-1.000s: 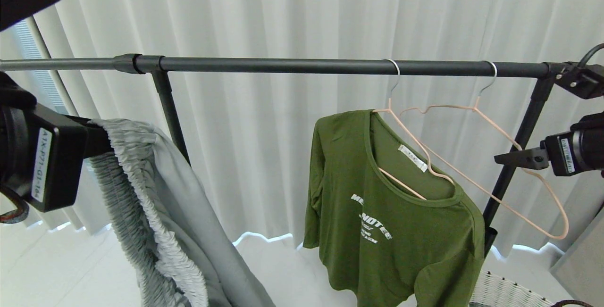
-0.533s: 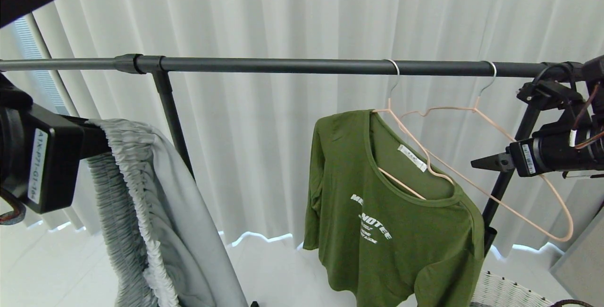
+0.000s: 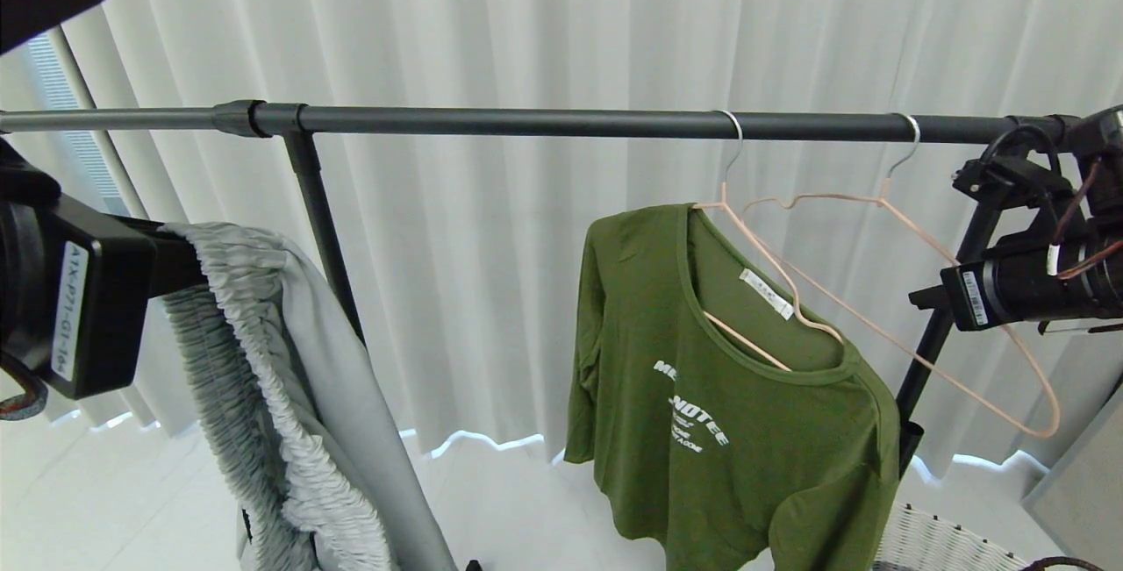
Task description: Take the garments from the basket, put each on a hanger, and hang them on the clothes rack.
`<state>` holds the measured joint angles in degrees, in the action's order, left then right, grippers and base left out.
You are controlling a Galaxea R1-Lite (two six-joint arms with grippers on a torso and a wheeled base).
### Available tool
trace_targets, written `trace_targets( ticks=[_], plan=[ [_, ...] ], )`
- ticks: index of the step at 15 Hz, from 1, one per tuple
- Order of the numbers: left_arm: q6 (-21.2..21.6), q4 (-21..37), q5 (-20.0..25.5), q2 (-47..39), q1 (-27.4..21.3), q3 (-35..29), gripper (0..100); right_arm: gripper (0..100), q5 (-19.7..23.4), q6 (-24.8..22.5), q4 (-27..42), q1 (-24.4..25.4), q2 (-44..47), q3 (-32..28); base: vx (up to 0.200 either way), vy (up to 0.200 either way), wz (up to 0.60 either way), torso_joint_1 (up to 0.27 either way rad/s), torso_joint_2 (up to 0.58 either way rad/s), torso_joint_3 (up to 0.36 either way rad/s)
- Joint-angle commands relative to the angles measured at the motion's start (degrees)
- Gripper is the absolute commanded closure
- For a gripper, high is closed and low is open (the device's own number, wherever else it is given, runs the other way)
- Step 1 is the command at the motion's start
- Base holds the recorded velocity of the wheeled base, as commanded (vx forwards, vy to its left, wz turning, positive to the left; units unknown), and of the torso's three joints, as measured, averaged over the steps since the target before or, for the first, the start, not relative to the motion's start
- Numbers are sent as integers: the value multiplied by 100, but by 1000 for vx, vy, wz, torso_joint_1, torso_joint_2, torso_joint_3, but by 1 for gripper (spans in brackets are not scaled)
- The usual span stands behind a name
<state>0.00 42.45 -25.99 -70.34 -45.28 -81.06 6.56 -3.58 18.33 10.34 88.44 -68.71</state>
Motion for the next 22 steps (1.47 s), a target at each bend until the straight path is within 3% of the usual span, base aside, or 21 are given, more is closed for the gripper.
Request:
trace_targets(
  ticks=[1, 7, 10, 15, 18, 22],
  plan=[
    [0, 0, -3, 3, 1, 2, 100, 100, 3, -2, 3, 3, -73, 6, 0, 0, 0, 0, 0, 0],
    [0, 0, -3, 29, 1, 2, 100, 100, 3, 16, 3, 3, -416, -20, 0, 0, 0, 0, 0, 0],
    [0, 0, -3, 47, 1, 2, 100, 100, 3, 271, -93, 3, -670, -11, 0, 0, 0, 0, 0, 0],
    [0, 0, -11, 99, 1, 64, 100, 100, 3, 297, 188, 3, -1453, 165, 0, 0, 0, 0, 0, 0],
    [0, 0, -328, 161, 1, 239, 100, 100, -5, 262, 364, 3, -2059, 481, 0, 0, 0, 0, 0, 0],
    [0, 0, -442, 205, 1, 336, 100, 100, -5, 244, 654, 3, -2657, 947, -200, 0, 0, 8, 5, 4]
  ],
)
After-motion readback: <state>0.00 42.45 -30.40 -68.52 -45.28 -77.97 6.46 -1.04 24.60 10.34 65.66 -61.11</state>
